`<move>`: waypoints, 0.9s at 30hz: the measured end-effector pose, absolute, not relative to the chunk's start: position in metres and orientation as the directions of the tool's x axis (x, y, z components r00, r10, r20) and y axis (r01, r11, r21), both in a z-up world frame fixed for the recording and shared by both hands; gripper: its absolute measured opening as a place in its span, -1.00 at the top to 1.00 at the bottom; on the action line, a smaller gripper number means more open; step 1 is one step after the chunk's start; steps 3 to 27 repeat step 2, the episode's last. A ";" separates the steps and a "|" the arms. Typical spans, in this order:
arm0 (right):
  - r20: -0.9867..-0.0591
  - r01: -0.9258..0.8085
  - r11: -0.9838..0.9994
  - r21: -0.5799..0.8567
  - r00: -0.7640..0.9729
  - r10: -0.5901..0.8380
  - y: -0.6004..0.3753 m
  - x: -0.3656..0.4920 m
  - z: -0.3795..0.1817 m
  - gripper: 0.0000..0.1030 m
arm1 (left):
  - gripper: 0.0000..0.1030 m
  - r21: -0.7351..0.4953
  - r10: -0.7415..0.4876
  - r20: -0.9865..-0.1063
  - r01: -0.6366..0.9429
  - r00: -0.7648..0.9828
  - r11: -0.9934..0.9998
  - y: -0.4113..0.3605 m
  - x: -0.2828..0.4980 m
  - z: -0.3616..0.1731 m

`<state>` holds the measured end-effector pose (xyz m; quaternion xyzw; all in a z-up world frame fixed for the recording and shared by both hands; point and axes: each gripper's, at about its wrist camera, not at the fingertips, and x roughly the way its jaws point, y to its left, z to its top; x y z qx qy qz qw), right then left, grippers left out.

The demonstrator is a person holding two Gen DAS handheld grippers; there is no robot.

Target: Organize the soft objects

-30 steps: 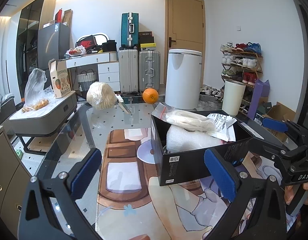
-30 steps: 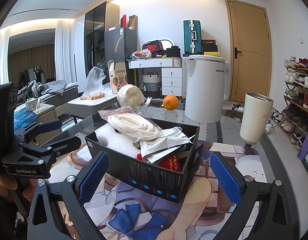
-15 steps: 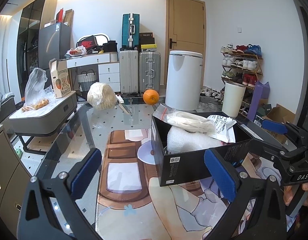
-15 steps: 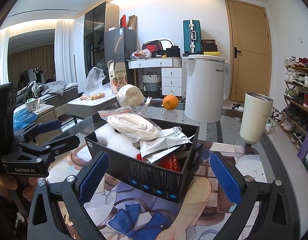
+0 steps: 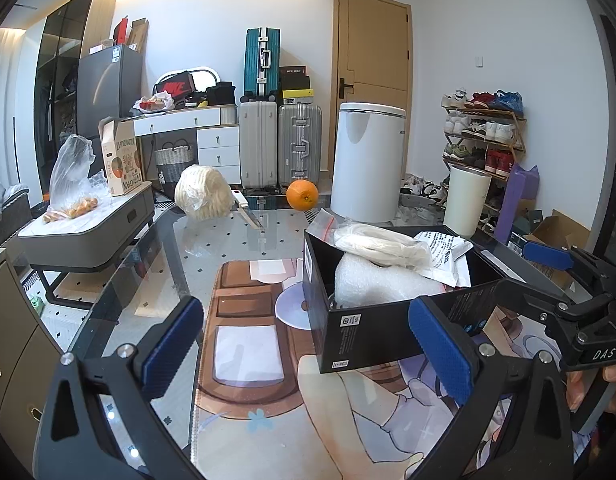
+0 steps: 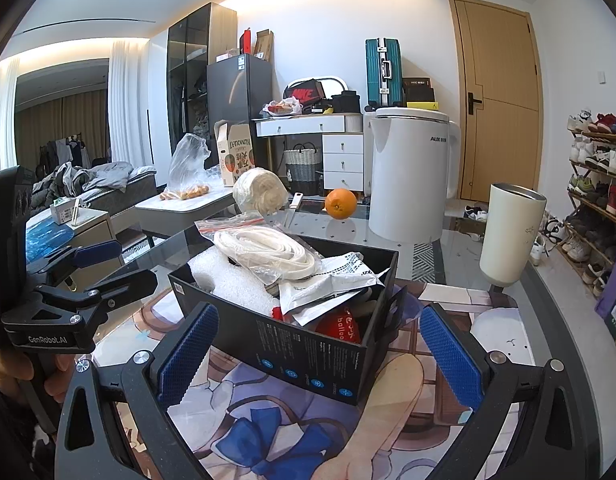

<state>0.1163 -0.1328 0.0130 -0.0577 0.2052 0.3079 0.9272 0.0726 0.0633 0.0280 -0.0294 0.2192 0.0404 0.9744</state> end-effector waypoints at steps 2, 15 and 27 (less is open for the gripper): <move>-0.416 -0.594 0.804 0.019 0.727 0.547 -0.133 0.116 0.013 -0.99 | -1.00 -0.037 0.069 -0.426 -0.094 0.902 0.995 0.063 0.072 0.029; -0.416 -0.594 0.804 0.019 0.727 0.547 -0.133 0.116 0.013 -0.99 | -1.00 -0.037 0.069 -0.426 -0.094 0.902 0.995 0.063 0.072 0.029; -0.416 -0.594 0.804 0.019 0.727 0.547 -0.133 0.116 0.013 -0.99 | -1.00 -0.037 0.069 -0.426 -0.094 0.902 0.995 0.063 0.072 0.029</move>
